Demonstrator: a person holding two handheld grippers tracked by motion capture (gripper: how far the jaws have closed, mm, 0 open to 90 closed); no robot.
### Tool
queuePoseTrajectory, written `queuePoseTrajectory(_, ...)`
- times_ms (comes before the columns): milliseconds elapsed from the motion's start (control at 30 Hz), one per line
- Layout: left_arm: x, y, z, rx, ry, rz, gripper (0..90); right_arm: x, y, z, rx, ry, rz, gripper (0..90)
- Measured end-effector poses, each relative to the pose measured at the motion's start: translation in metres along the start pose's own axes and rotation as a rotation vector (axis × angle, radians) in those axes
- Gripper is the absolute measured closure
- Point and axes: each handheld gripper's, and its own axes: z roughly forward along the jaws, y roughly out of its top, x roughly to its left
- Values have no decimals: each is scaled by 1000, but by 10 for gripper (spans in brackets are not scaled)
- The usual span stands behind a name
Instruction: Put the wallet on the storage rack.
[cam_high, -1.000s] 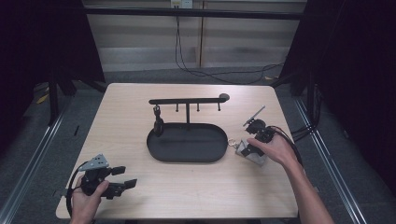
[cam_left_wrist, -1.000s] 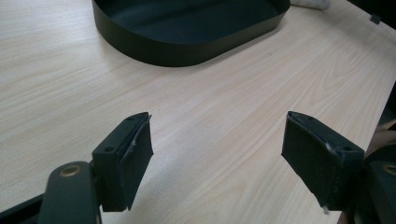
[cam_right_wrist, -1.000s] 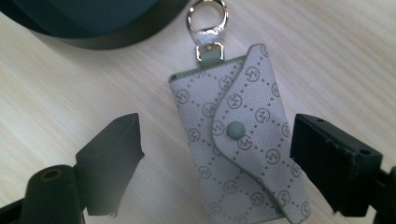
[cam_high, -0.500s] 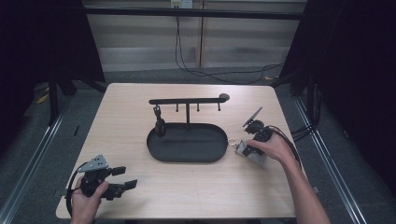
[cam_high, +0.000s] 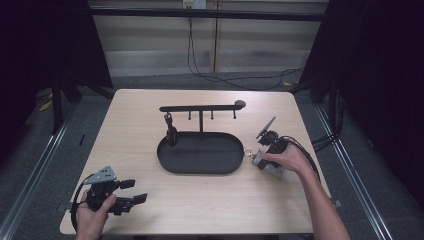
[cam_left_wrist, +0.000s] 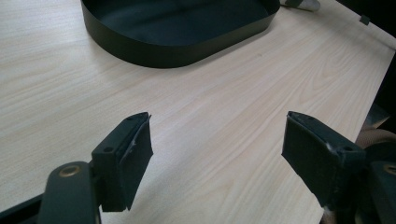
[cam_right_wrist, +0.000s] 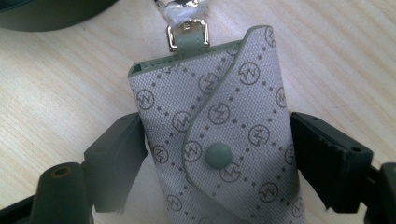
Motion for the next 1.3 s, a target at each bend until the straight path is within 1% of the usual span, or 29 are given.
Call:
queuePoseTrajectory(200, -1, 0, 0, 0, 0, 1, 240, 1, 0, 2, 11, -10, -8, 206)
queuePoseTrajectory(300, 0, 0, 0, 1, 0, 1, 240, 2, 1, 3, 20, -27, -11, 212)
queuePoseTrajectory(333, 0, 0, 0, 1, 0, 1, 240, 3, 1, 3, 28, -37, -6, 215)
queuePoseTrajectory(367, 0, 0, 1, 2, -1, 0, 240, 3, 1, 3, 34, -37, -5, 217)
queuePoseTrajectory(533, 0, 0, 1, 3, 0, 0, 240, 4, 2, 2, 44, -42, 32, 254)
queuePoseTrajectory(600, 0, 0, 1, 4, 2, -8, 239, 3, 3, 1, 52, -35, 63, 271)
queuePoseTrajectory(700, 1, 0, 1, 6, 3, -7, 240, 0, 4, -1, 64, -14, 85, 291)
queuePoseTrajectory(767, 1, 0, 0, 3, 3, -9, 240, 0, 4, -2, 64, -11, 98, 295)
queuePoseTrajectory(900, 1, 0, 1, 2, 3, -9, 240, -1, 3, -6, 53, 15, 114, 299)
queuePoseTrajectory(1000, 1, 0, 0, 1, 0, -7, 240, -1, 3, -9, 42, 12, 119, 299)
queuePoseTrajectory(1133, 2, 0, 0, -2, -2, -13, 237, -2, 3, -15, 34, 15, 122, 301)
queuePoseTrajectory(1233, 2, 0, 0, -4, -1, -12, 236, 0, 5, -18, 25, 21, 128, 302)
queuePoseTrajectory(1267, 2, 0, 0, -5, -4, -15, 236, 0, 6, -20, 28, 22, 123, 302)
queuePoseTrajectory(1300, 2, 0, -1, -4, -5, -14, 236, 0, 6, -21, 15, 31, 123, 302)
